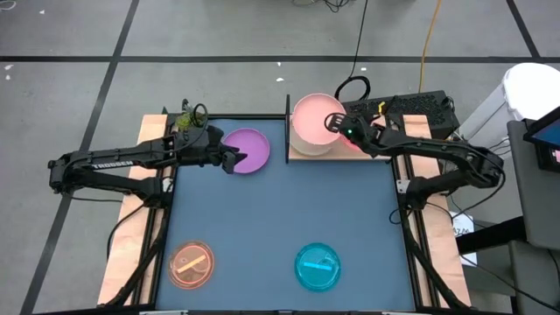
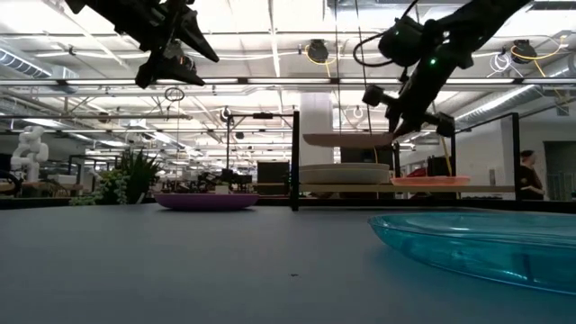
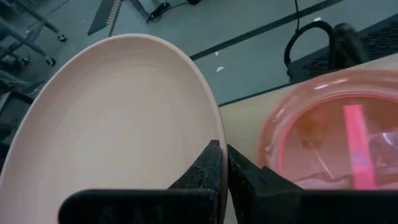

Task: Place and stack plates onto a shelf
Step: Stack the orange plate on top of the white plate on the shelf

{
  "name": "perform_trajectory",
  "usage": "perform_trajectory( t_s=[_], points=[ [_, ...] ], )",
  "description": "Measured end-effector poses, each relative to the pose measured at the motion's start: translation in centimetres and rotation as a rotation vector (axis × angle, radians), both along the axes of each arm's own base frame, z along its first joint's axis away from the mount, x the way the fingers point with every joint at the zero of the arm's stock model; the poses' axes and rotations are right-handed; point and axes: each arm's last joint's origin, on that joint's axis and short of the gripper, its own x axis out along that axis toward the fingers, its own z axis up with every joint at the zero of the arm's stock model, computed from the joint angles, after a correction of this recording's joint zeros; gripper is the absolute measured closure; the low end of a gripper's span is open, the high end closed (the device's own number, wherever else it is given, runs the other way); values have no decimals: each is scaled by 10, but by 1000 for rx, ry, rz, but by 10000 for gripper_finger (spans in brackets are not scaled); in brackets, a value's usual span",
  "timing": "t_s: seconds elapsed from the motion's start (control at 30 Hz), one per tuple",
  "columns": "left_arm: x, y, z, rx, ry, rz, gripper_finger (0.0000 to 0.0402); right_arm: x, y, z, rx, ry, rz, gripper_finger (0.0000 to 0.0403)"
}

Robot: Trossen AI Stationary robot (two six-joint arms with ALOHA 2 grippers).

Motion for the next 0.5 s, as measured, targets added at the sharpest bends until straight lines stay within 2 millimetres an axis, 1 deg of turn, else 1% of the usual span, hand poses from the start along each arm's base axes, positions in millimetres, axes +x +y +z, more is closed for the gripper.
perform_trajectory(
  t_s=[0.1,0.23,0.5],
  points=[
    [0,0,0,0,1,0,149,5,-4,-12,41,30,21,403],
    [0,0,0,0,2,0,149,10,-7,-23,93,21,22,403],
    [0,0,0,-1,2,0,149,15,-9,-31,130,10,53,395]
  ],
)
